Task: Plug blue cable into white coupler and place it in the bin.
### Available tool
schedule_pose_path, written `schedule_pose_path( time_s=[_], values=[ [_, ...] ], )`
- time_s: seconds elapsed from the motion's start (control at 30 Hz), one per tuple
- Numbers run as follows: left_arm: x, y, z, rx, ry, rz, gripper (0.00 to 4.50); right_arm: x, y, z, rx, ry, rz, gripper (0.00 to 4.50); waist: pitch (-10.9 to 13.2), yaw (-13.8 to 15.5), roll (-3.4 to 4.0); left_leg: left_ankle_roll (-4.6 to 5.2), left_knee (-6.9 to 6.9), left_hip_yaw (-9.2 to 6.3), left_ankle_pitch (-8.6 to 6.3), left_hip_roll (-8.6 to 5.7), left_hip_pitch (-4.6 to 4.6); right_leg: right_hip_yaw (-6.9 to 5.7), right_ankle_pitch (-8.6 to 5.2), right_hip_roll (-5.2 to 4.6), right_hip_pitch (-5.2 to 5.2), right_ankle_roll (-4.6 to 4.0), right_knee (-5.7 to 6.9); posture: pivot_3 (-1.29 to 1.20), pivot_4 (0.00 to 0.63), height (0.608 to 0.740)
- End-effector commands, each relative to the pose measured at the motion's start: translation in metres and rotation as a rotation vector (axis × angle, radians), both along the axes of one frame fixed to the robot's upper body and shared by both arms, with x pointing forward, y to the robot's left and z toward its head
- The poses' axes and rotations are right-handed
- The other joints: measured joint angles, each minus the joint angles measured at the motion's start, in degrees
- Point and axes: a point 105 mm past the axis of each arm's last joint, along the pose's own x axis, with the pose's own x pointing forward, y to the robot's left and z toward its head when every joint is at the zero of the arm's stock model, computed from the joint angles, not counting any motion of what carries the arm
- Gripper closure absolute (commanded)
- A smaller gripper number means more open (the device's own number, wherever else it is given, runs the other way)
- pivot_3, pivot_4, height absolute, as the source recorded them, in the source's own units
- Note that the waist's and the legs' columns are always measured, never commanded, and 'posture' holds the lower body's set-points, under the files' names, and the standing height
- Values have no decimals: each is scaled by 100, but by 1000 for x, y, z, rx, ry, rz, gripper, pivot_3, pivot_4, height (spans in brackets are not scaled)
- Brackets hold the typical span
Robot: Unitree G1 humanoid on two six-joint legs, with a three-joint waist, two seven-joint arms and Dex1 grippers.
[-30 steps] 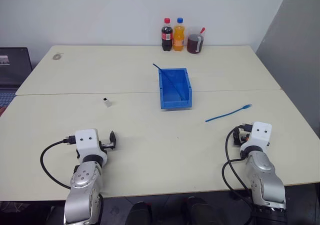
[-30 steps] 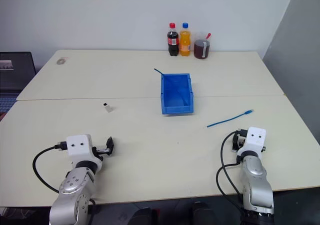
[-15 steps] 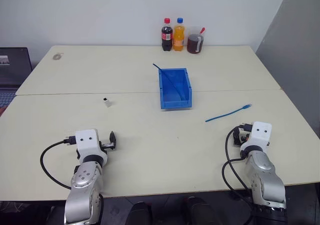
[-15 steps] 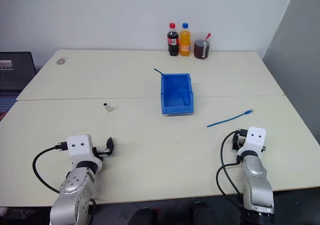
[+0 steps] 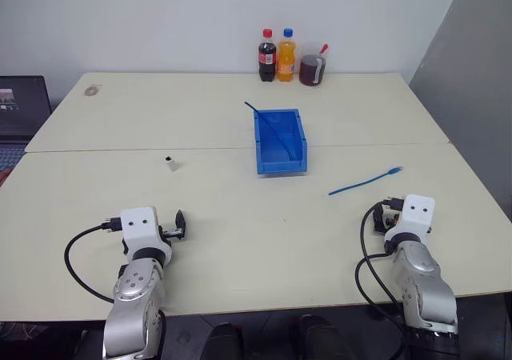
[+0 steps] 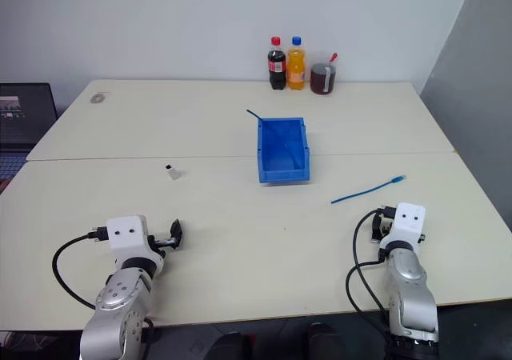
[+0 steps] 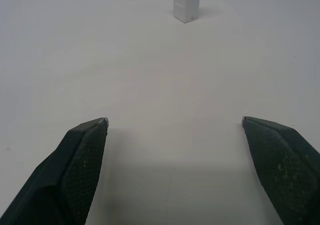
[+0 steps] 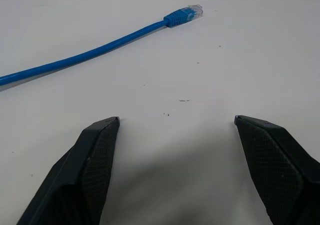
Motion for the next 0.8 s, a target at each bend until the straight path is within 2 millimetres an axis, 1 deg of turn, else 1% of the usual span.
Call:
schedule_pose_path(
  time_s=[0.03,0.1,0.3,0.37,0.47,0.6,0.8],
  values=[
    [0,-1,8,10,-40,-9,0,-2,-7,0,-22,10,-20,585,0,0,0,0,0,0,0,0,0,0,0,-1,0,0,0,0,150,740],
    [0,-1,8,10,-39,-10,0,-1,-4,2,-1,-9,-4,585,0,0,0,0,0,0,0,0,0,0,0,-2,0,0,0,0,150,740],
    [5,-1,9,15,-45,-18,0,0,0,3,-21,-9,16,585,2,0,1,0,0,0,0,-1,0,0,0,-1,0,0,0,0,150,740],
    [6,-1,10,18,-47,-22,0,0,-1,2,-19,-8,13,585,4,1,2,0,0,0,0,-1,0,-1,0,-1,-1,0,0,0,150,740],
    [6,-1,9,20,-47,-24,0,-2,-3,0,-13,-2,1,585,6,-2,5,0,0,-48,0,-9,-8,-26,0,-16,9,-1,-2,0,150,740],
    [6,-2,9,18,-47,-22,0,-2,-3,0,-25,3,5,585,6,-1,5,0,0,-19,0,-4,-5,-15,-1,-3,3,-1,-2,0,150,740],
    [6,-2,9,16,-50,-20,0,-1,-3,1,-27,1,9,585,6,-1,5,0,0,-14,0,-2,-5,-9,-1,-3,1,-1,-2,0,150,740]
  ],
)
